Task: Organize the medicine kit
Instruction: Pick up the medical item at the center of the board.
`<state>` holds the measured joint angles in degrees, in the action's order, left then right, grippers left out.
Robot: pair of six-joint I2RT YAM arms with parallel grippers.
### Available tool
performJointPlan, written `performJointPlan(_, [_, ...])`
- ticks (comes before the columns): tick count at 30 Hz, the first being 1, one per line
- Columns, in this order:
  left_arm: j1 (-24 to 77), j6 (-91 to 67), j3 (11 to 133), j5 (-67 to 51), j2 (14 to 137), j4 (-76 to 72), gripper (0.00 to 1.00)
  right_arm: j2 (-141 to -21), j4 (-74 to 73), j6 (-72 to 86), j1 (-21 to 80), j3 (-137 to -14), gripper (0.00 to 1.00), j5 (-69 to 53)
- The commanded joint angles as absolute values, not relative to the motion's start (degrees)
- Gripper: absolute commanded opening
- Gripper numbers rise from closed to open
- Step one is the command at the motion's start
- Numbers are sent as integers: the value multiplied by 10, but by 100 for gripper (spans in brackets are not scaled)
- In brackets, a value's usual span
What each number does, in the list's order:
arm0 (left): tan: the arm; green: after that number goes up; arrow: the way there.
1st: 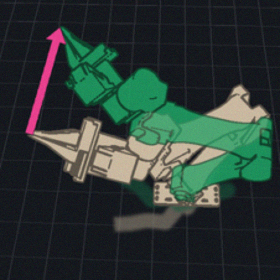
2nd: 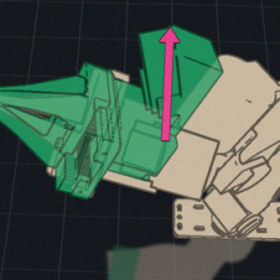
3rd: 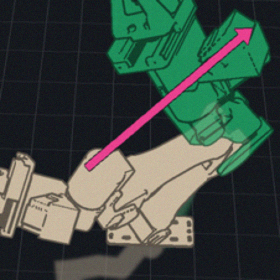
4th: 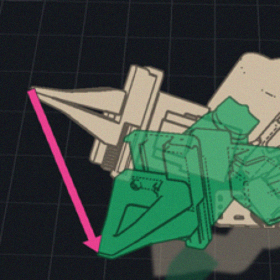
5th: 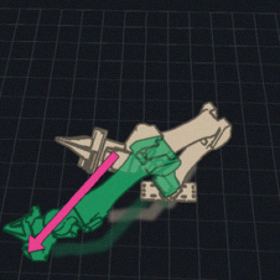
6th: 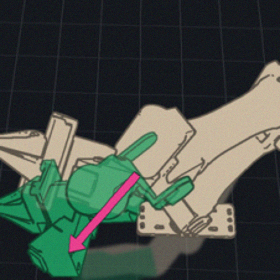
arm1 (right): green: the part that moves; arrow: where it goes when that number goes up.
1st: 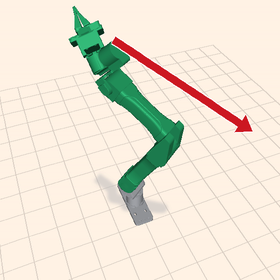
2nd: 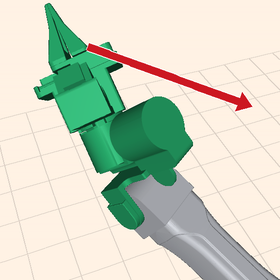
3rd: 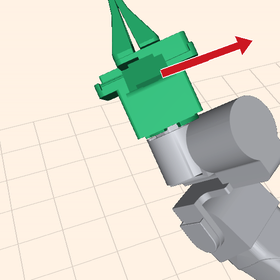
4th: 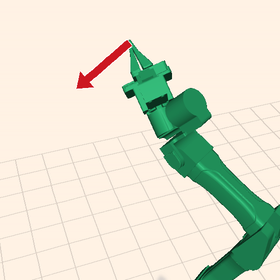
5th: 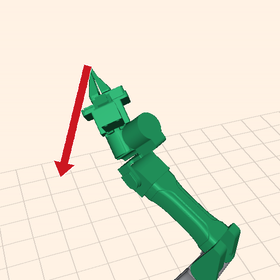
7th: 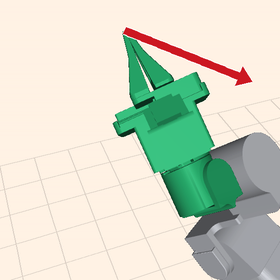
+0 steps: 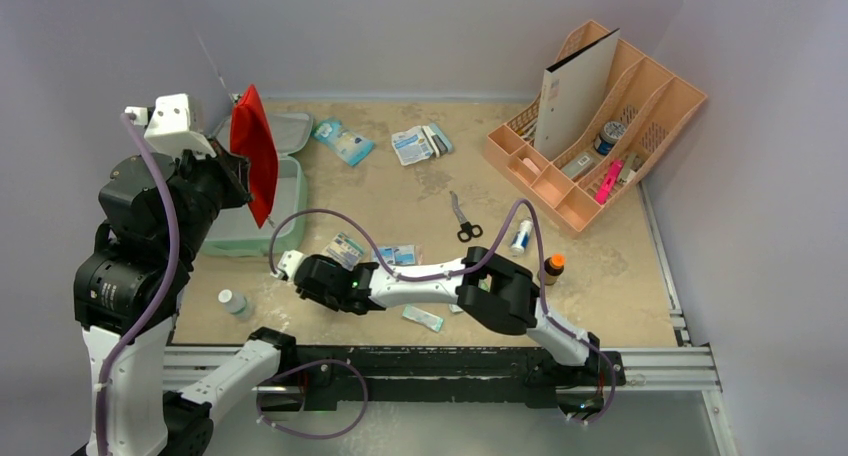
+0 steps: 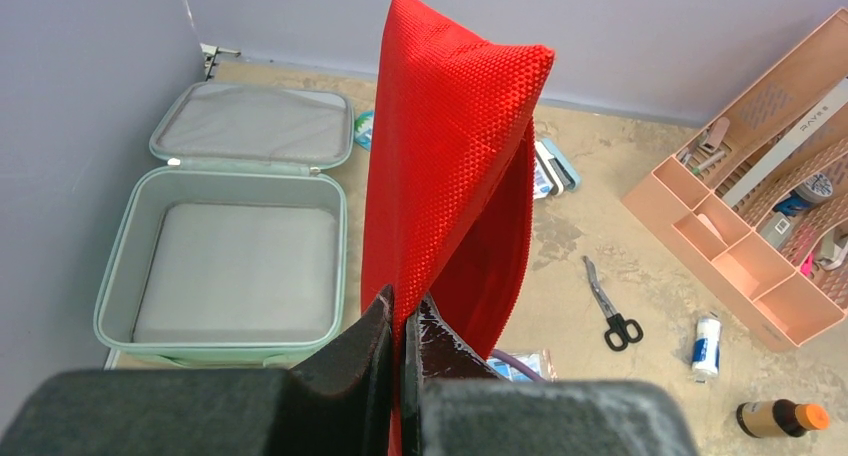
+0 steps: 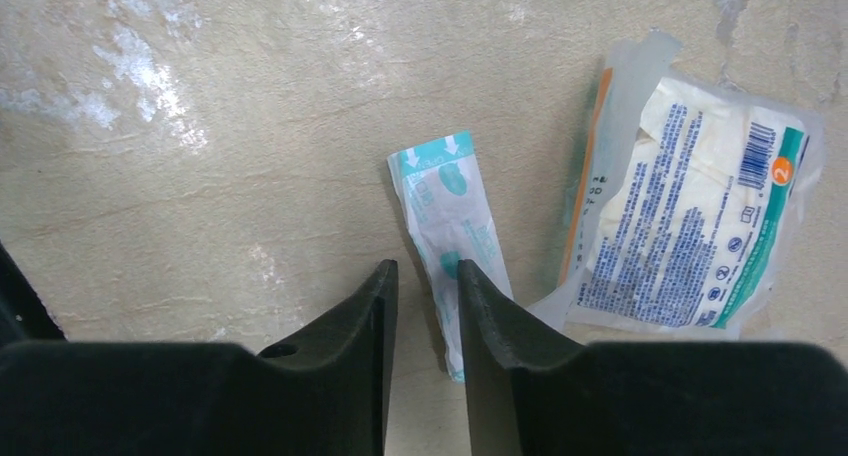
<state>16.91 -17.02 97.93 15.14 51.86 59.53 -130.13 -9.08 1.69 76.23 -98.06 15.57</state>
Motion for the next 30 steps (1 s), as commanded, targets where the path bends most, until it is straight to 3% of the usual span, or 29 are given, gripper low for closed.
performJointPlan(1, [170,-162,993,149,519,578,0,-1299,-67,-22,755,-972,29,161])
performJointPlan(9, [170,-165,987,138,513,578,0,-1272,-17,-30,755,-923,9,149])
performJointPlan(11, [170,-166,983,134,513,581,0,-1261,-12,-31,756,-908,0,143])
performJointPlan(19, [170,-180,946,112,504,585,0,-1173,26,64,731,-823,0,60])
performJointPlan(30, [170,-200,824,64,517,547,0,-1036,63,225,592,-709,0,-73])
